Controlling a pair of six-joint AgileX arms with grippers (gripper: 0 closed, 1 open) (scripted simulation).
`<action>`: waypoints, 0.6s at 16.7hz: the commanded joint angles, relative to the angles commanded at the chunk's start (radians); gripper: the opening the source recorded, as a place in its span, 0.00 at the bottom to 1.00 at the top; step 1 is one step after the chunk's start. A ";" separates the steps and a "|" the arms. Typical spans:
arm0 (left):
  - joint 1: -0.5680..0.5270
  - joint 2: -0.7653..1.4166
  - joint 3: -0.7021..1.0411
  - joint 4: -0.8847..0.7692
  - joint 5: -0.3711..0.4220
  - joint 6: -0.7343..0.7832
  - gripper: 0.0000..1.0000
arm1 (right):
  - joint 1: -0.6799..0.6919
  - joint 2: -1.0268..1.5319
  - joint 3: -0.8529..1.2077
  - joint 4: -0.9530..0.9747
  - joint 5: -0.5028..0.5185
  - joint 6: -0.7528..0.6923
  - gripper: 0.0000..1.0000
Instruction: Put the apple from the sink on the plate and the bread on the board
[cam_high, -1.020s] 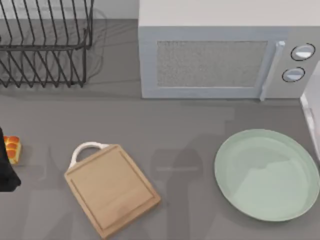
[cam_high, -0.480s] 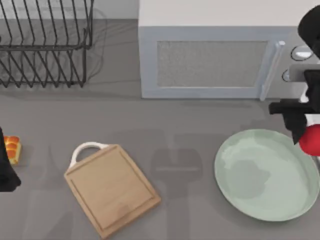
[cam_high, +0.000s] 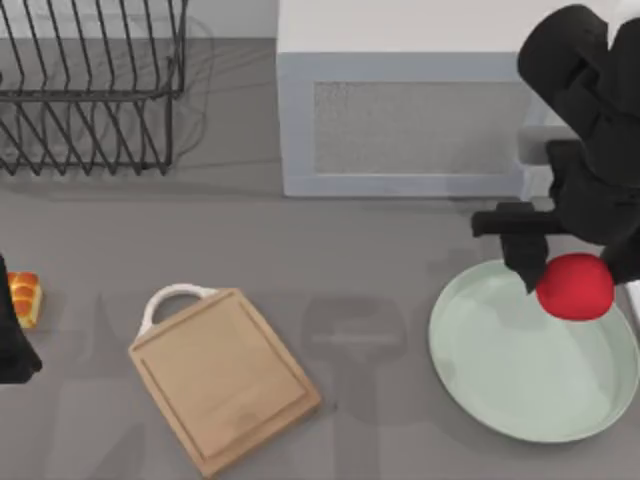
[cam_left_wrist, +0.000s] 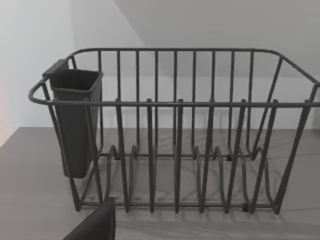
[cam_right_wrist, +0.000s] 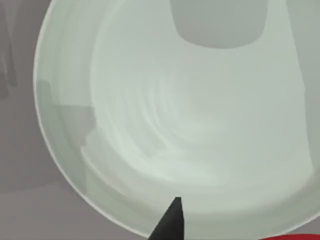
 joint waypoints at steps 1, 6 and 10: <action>0.000 0.000 0.000 0.000 0.000 0.000 1.00 | 0.000 0.000 0.000 0.000 0.000 0.000 0.00; 0.000 0.000 0.000 0.000 0.000 0.000 1.00 | 0.000 0.000 0.000 0.000 0.000 0.000 0.23; 0.000 0.000 0.000 0.000 0.000 0.000 1.00 | 0.000 0.000 0.000 0.000 0.000 0.000 0.53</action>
